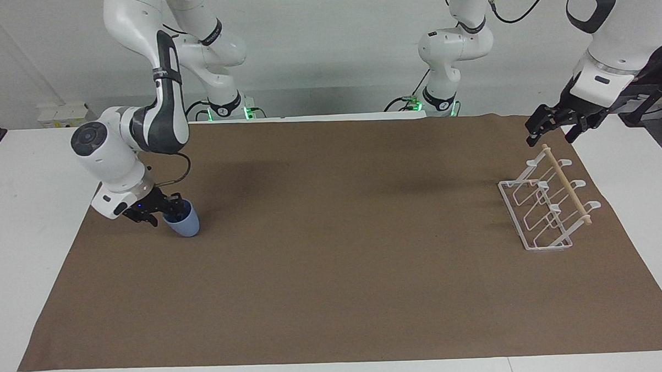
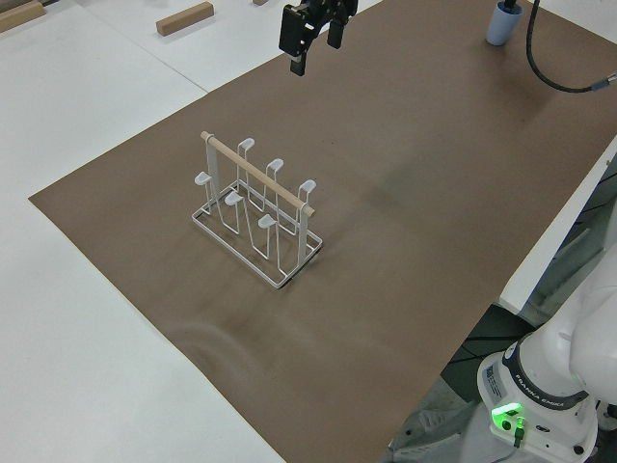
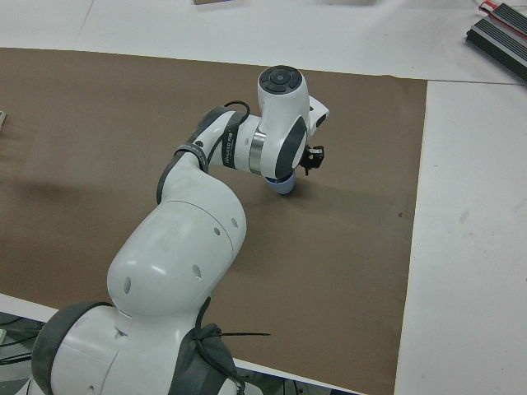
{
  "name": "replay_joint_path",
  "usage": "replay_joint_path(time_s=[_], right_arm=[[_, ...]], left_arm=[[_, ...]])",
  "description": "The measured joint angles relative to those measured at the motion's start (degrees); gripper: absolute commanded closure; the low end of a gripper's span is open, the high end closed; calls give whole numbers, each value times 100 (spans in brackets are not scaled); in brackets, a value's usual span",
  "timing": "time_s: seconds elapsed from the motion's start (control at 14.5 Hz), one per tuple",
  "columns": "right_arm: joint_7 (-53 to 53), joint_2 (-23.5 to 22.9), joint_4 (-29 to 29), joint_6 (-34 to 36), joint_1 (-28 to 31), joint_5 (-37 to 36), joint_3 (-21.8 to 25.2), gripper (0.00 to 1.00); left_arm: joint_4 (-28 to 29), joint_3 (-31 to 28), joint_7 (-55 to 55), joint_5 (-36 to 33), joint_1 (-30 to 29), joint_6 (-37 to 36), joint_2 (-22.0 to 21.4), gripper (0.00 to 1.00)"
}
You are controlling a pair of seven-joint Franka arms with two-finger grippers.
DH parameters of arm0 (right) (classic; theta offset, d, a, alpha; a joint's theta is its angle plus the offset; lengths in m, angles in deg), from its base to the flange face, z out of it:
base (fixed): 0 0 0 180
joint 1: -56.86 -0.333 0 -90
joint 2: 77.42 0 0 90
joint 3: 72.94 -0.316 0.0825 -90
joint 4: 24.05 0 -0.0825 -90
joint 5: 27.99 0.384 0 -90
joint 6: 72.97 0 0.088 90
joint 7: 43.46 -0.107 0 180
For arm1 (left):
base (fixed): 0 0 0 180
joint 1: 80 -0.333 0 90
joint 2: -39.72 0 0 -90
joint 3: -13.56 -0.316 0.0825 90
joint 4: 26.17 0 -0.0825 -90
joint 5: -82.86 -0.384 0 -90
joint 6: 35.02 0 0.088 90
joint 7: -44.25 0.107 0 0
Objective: Hang cup on cup holder
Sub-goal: 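Grasp the blue cup rim with the right gripper, then lift the cup and carry it sideways toward the left arm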
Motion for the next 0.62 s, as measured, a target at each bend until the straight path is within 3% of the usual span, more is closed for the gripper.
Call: replay_joint_path(time_s=[0.35,0.48,0.62], right_arm=[[36,-1,134,130,-9,3,-4,100],[113,-5,442,634,-12,34,-17,100],[172,0,845,1284,-25,578,-83,100]], left_arm=[[0,0,0,0,0,0,0,0],[0,0,0,0,0,0,0,0],[0,0,0,0,0,0,0,0]])
